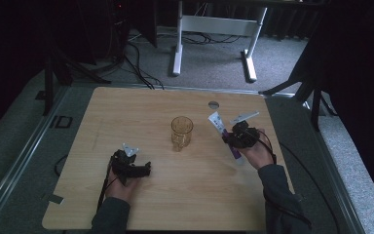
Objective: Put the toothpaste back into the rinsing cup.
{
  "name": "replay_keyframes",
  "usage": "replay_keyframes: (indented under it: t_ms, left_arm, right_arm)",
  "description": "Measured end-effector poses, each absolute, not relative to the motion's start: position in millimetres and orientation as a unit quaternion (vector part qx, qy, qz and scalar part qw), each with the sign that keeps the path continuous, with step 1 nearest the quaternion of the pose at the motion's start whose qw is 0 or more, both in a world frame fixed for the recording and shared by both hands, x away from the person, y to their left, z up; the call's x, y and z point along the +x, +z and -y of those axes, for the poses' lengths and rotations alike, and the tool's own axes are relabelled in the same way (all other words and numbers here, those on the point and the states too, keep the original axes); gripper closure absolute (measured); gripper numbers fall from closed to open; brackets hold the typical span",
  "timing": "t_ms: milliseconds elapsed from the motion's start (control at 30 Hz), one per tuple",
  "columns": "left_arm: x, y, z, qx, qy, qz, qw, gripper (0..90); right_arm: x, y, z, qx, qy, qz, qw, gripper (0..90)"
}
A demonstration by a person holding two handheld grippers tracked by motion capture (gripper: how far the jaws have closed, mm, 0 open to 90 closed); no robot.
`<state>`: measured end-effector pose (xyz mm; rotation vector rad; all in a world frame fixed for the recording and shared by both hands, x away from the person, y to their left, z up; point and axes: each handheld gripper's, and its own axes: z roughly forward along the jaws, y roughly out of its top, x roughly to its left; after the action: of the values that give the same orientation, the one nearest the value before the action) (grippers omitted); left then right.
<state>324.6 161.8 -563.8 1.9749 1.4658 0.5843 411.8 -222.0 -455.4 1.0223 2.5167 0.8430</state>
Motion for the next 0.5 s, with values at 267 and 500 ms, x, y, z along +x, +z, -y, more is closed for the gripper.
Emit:
replay_keyframes:
  t_ms: [267,500]
  left_arm:
    - [325,-564,-162,0.745,0.22,-0.553,0.302,5.8]
    - [325,-564,-162,0.745,0.221,-0.553,0.302,5.8]
  right_arm:
    - [410,-450,223,0.356,0.319,-0.863,0.165,74.8]
    - [410,-444,223,0.36,0.342,-0.848,0.186,74.8]
